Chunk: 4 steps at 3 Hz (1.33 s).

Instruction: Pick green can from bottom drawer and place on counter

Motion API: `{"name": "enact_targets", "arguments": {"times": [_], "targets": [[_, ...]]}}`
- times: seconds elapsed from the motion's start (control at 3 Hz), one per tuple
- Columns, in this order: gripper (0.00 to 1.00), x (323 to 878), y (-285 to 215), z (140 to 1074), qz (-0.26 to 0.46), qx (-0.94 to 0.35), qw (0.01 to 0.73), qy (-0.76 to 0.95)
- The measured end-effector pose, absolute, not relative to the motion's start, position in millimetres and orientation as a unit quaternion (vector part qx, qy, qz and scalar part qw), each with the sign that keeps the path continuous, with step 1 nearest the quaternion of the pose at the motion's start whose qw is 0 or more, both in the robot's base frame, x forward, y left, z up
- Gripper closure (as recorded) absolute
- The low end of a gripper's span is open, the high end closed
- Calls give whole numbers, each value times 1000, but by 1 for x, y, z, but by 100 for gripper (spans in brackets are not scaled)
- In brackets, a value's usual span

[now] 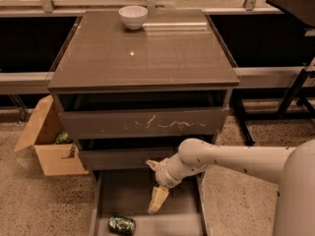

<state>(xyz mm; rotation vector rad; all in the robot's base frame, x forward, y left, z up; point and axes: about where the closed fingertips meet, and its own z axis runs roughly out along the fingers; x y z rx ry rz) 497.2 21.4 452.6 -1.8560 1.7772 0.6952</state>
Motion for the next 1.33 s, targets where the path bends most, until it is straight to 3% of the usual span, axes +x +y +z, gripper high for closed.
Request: {"name": "enact_targets", "arguments": {"times": [0.67, 1.0, 1.33], "targets": [[0, 494, 69, 369, 285, -667, 236, 647], [0, 486, 119, 294, 310, -660, 218, 649], [0, 485, 121, 290, 310, -660, 216, 649]]}}
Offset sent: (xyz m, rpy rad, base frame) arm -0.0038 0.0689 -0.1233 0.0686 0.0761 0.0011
